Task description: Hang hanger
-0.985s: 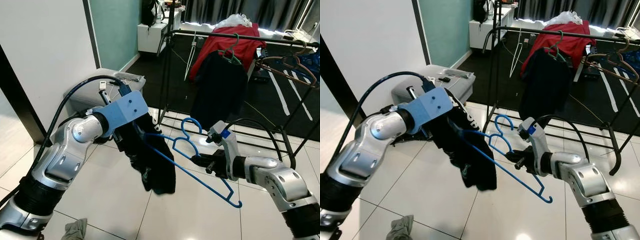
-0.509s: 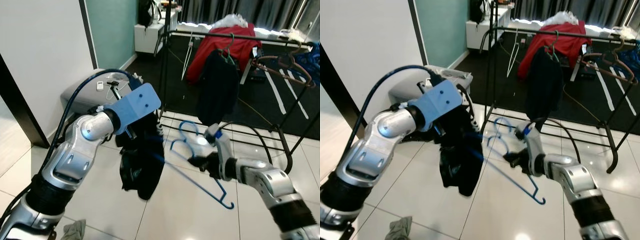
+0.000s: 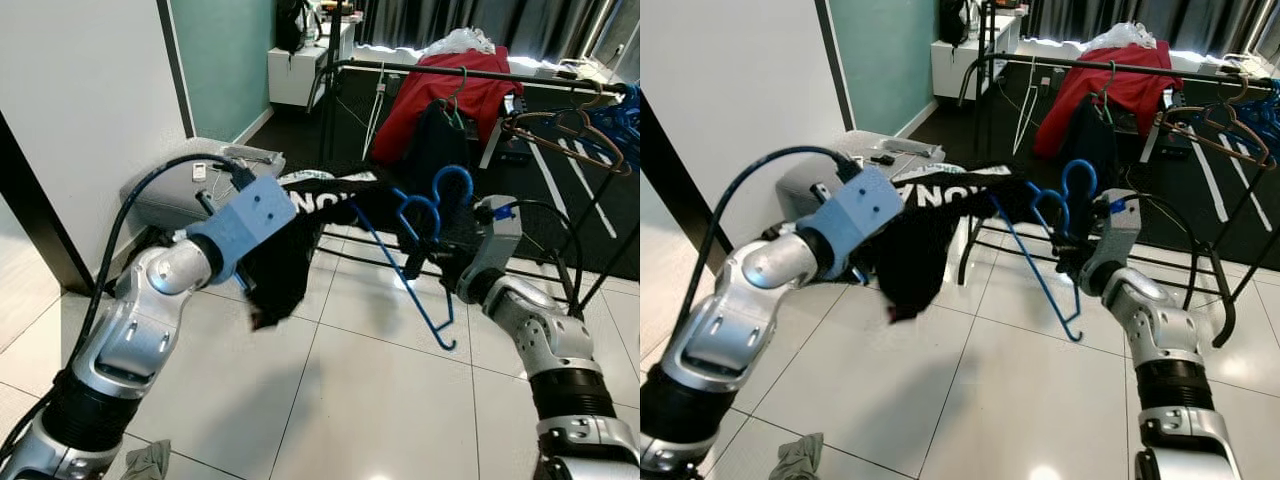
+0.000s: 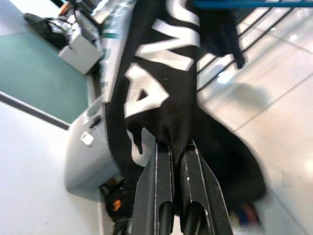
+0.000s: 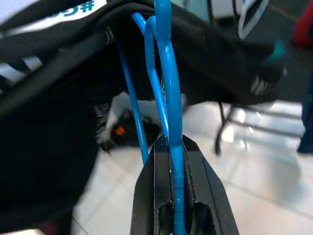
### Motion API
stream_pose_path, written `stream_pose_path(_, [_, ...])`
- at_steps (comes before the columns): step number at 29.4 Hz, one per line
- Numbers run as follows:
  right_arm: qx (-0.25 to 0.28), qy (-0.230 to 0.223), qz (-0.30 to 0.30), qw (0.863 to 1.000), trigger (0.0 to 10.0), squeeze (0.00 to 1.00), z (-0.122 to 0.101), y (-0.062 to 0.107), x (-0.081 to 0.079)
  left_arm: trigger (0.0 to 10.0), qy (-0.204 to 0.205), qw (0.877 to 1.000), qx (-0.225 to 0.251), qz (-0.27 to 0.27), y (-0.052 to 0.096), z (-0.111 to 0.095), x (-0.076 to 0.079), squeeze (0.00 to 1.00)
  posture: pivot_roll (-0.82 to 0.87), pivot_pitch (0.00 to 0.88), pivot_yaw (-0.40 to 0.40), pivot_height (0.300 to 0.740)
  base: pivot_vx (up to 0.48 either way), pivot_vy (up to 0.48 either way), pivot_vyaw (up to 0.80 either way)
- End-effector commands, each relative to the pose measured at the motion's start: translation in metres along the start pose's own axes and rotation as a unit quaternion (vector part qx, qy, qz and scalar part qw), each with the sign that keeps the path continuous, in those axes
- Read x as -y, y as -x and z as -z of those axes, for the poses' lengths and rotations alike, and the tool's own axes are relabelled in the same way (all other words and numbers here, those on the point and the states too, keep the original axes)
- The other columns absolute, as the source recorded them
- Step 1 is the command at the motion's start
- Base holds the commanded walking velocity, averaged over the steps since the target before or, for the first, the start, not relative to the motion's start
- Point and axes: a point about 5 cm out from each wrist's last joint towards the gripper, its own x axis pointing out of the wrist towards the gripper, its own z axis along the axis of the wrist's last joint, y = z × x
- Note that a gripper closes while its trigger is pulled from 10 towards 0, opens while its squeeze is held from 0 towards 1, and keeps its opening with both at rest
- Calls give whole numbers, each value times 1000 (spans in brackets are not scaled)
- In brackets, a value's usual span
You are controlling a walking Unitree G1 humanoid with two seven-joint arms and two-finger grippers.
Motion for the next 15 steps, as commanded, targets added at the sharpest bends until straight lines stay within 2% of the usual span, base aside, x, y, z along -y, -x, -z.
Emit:
stream_pose_path(1, [65, -12, 32, 997, 10000, 0, -24, 3, 7, 10000, 0, 1000, 4, 11, -1, -5, 10, 0, 34, 0, -36, 740, 0, 0, 0])
stream_pose_path(4, [102, -54, 43, 992, 10000, 0, -33, -2, 7, 10000, 14, 997, 52, 57, -5, -27, 38, 0, 34, 0, -36, 740, 0, 0, 0])
stream_pose_path(5, [102, -54, 43, 992, 10000, 0, -33, -2, 7, 10000, 14, 997, 52, 57, -5, -27, 38, 0, 34, 0, -36, 740, 0, 0, 0])
stream_pose_path(6, [97, -52, 42, 993, 10000, 0, -32, -4, 6, 10000, 16, 995, 67, 72, -6, -34, 47, 0, 34, 0, -35, 740, 0, 0, 0])
stream_pose_path(9, [97, -52, 42, 993, 10000, 0, -32, -4, 6, 10000, 16, 995, 67, 72, -6, -34, 47, 0, 34, 0, -35, 740, 0, 0, 0])
stream_pose_path(10, [77, -25, 40, 996, 10000, 0, -27, -7, 2, 10000, 20, 993, 82, 87, -7, -41, 57, 0, 31, 0, -34, 740, 0, 0, 0])
stream_pose_path(12, [77, -25, 40, 996, 10000, 0, -27, -7, 2, 10000, 20, 993, 82, 87, -7, -41, 57, 0, 31, 0, -34, 740, 0, 0, 0])
stream_pose_path(13, [19, 23, 7, 1000, 10000, 0, -12, -11, -10, 10000, 23, 990, 97, 96, -7, -49, 63, 0, 30, 0, -33, 740, 0, 0, 0])
stream_pose_path(14, [-51, 69, -48, 995, 10000, 0, 11, -11, -25, 10000, 25, 989, 110, 97, -8, -56, 64, 0, 34, 0, -35, 740, 0, 0, 0])
stream_pose_path(15, [-119, 101, -98, 983, 10000, 0, 34, -6, -35, 10000, 25, 989, 116, 91, -9, -59, 61, 0, 34, 0, -34, 740, 0, 0, 0])
